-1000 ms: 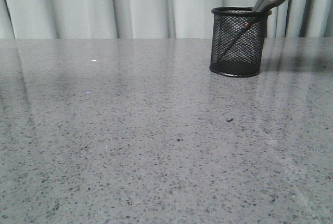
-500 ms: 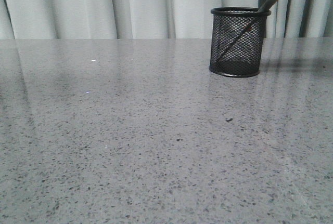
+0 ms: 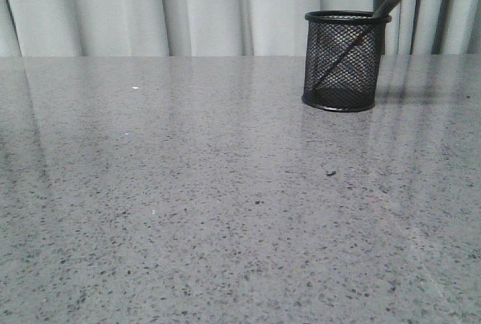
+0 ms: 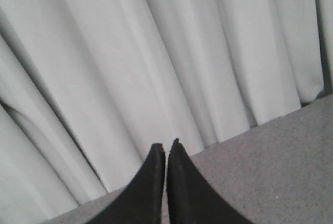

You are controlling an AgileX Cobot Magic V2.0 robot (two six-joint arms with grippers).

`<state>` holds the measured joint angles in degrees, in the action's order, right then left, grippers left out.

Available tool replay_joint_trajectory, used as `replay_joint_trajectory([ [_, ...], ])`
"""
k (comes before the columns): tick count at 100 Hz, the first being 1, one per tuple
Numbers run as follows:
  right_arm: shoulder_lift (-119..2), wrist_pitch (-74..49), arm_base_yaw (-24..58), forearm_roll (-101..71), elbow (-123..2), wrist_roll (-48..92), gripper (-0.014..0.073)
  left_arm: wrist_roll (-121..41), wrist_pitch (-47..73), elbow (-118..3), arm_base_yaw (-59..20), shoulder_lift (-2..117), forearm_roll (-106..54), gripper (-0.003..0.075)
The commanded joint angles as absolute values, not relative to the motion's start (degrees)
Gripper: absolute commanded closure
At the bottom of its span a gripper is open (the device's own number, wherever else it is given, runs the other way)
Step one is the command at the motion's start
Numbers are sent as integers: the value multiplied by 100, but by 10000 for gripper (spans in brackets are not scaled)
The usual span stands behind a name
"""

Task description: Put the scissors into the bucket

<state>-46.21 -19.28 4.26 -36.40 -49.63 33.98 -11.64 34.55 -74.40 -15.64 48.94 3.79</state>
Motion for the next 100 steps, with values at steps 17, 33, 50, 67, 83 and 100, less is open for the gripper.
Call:
replay_joint_trajectory([
  [17,-3093,-988,436,-3737,-3662,3531,643,-1054,566,-4475,-1551,3063,-193,741],
  [33,-2193,-892,436,-3737,-2797,3531,643,-1054,151,-2987,-1551,1899,-335,741],
  [50,-1515,-892,436,-3749,-2136,3531,643,-1054,151,-2122,-1551,925,-344,741],
  [67,-1379,-811,436,-3749,-1861,3531,643,-1054,130,-1913,-1551,505,-344,741],
  [83,-1379,-881,436,-3749,-1735,3531,643,-1054,160,-1903,-1551,505,-344,741],
  [100,-1379,-881,436,-3749,-1731,3531,643,-1054,160,-1903,-1551,505,-344,741],
])
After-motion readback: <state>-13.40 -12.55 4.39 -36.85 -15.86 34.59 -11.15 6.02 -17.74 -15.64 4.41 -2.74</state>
